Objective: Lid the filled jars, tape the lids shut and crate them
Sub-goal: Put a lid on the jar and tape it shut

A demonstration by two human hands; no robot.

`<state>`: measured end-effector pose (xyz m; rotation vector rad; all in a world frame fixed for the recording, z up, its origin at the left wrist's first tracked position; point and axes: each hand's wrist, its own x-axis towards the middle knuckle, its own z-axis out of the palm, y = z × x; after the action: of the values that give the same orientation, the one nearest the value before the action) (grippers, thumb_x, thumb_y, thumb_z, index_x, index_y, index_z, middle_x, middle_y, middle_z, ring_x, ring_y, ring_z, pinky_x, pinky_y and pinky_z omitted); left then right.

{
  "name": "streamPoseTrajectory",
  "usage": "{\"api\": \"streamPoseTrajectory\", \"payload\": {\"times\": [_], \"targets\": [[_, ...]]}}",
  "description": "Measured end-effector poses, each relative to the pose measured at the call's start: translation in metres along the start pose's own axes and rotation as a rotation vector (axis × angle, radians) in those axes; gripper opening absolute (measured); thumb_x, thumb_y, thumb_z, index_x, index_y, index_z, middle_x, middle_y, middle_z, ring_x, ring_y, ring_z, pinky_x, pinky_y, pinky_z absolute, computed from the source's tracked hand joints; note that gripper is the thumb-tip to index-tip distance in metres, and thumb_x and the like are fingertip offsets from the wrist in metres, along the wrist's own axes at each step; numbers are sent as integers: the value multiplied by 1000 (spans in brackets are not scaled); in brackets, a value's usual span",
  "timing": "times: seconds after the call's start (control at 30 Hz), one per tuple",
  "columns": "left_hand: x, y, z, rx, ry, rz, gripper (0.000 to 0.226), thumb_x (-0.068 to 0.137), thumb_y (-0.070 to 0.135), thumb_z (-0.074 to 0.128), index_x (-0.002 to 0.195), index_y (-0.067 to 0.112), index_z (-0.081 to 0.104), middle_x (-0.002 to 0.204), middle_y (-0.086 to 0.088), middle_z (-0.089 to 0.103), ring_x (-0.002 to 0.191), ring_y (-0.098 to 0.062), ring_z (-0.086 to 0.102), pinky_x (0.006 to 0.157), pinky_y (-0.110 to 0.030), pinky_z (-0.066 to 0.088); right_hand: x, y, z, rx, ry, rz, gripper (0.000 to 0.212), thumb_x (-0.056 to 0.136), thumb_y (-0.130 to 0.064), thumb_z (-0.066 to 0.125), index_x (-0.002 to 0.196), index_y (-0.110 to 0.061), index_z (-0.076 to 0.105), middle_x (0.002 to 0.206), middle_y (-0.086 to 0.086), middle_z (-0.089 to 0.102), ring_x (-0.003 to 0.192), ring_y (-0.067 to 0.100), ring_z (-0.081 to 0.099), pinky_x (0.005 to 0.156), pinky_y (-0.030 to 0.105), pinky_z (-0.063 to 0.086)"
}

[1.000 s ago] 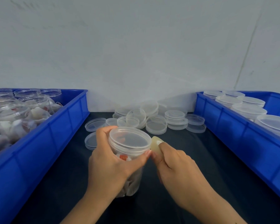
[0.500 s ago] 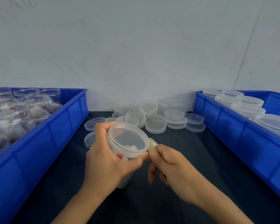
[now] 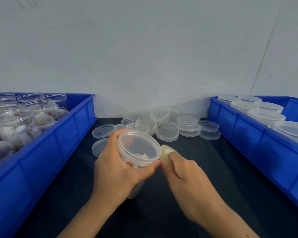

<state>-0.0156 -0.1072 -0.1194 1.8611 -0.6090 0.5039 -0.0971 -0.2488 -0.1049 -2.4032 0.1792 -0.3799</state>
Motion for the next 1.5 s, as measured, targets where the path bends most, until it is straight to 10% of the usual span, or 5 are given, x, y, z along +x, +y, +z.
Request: {"api": "streamPoseTrajectory", "payload": {"times": [0.6,1.1,1.27,1.5], "targets": [[3,30,-9,235,116,226,89,47,71,71,118,21,51,99,20,62,85,1,60,71,-23,48,4,-5,-6,231,119,69,40,94,-34,54,74,0,51,49,-3,39,52,16,33,55,35,31],[4,43,-13,280,87,268,91,46,72,65,118,18,51,98,20,58,83,2,54,70,-8,38,5,-2,-8,317,201,62,39,90,-35,55,76,2,58,52,1,39,55,18,33,57,36,31],[2,45,-10,298,109,282,93,44,64,76,119,15,51,100,15,60,83,-8,61,69,-37,53,7,2,-7,403,178,100,35,89,-33,57,69,-4,60,48,-2,37,53,18,32,58,39,31],[2,42,-7,222,62,238,94,43,66,77,121,24,46,100,24,56,89,3,56,72,-17,47,10,3,-12,510,125,93,32,91,-20,56,66,0,59,45,-2,39,49,16,33,56,38,29]]}}
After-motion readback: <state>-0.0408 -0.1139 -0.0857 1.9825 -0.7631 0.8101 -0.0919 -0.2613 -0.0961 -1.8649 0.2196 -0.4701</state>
